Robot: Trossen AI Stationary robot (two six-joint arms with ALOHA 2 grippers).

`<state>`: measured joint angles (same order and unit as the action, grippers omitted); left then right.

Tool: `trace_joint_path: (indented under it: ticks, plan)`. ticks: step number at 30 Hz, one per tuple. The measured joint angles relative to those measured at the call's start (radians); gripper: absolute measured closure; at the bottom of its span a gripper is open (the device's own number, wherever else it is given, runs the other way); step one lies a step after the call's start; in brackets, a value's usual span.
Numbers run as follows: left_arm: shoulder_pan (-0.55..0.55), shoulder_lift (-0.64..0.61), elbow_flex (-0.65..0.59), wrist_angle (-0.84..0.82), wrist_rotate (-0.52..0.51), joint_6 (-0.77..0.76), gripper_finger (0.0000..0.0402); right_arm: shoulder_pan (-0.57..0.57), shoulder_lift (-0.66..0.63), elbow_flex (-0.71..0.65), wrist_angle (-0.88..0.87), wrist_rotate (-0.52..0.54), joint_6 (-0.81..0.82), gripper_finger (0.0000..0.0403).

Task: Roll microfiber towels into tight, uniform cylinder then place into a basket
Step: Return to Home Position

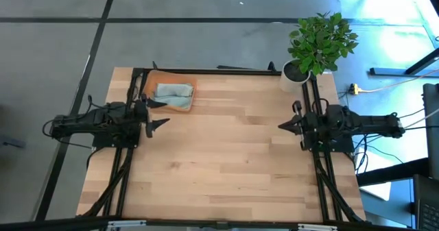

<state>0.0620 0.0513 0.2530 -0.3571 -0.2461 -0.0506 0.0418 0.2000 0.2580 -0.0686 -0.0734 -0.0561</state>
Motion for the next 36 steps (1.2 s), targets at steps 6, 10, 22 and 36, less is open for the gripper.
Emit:
trace_joint_path:
  ticks: [6,10,22,36]
  plan:
    - [0.000,-0.042,-0.123,0.049,0.026,-0.071,0.0085,0.000,-0.074,-0.123,0.080,-0.012,0.054,0.0394]
    - [0.000,-0.049,-0.167,0.134,0.034,-0.045,0.0085,0.000,-0.084,-0.214,0.203,-0.056,0.075,0.0398]
    - [0.000,-0.049,-0.168,0.131,0.215,0.034,0.0085,0.002,-0.078,-0.251,0.202,-0.086,0.068,0.0390]
    - [0.000,-0.049,-0.168,0.130,0.207,0.035,0.0085,0.001,-0.078,-0.250,0.104,-0.026,-0.159,0.0389]
